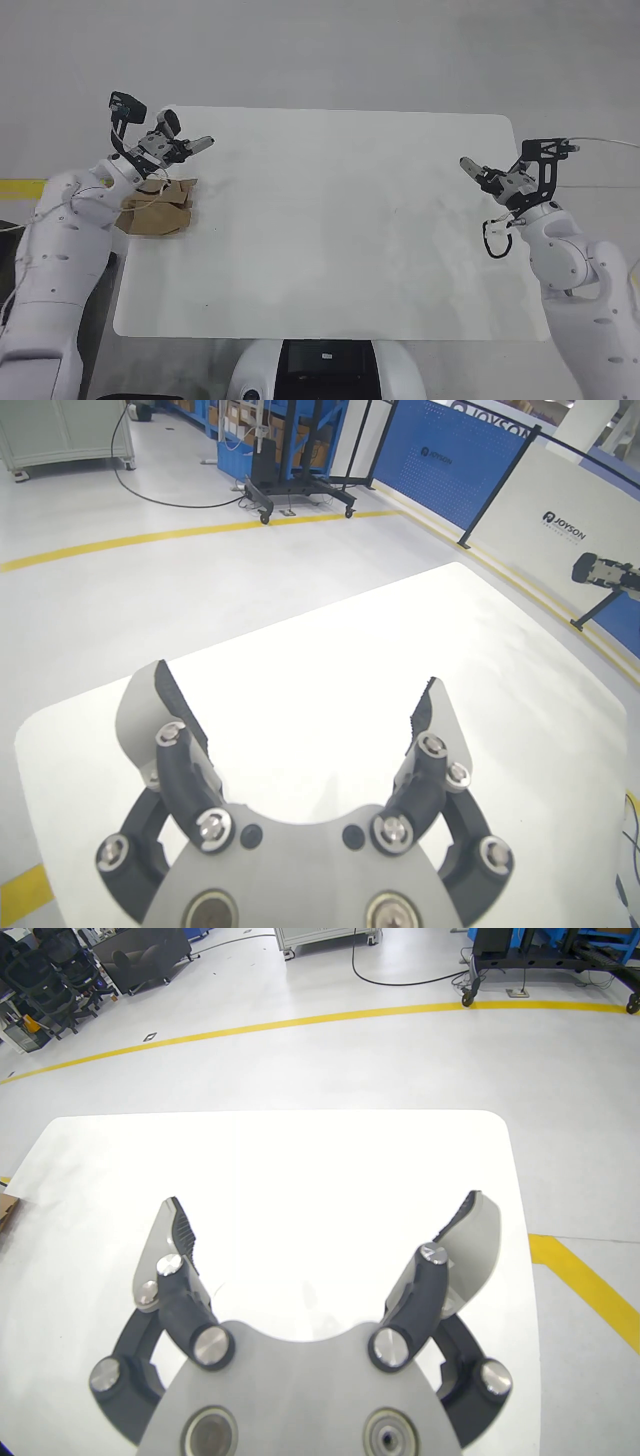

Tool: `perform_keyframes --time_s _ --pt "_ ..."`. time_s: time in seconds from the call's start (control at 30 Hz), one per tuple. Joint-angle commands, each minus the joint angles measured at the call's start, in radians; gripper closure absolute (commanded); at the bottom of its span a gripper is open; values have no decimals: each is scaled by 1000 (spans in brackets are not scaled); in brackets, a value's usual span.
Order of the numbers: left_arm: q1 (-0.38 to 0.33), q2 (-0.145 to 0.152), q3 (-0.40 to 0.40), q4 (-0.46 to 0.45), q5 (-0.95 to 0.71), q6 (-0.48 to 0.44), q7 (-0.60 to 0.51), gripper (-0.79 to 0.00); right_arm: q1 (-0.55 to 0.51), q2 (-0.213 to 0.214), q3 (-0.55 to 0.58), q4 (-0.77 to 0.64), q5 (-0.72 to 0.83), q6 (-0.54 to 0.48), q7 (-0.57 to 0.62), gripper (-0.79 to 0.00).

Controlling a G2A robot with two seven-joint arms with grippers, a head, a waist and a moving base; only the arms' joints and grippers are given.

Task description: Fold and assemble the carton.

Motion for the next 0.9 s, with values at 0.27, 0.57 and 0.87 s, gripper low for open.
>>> perform_keyframes --time_s 0.27,0.57,0.87 --pt "15 38 -120 83 -172 -56 -150 -785 0 0 0 0 0 0 0 -785" --pt "13 44 -138 116 -214 -63 -178 -785 0 0 0 0 0 0 0 -785" --pt "13 44 -138 116 -214 -63 -178 -785 0 0 0 0 0 0 0 -785"
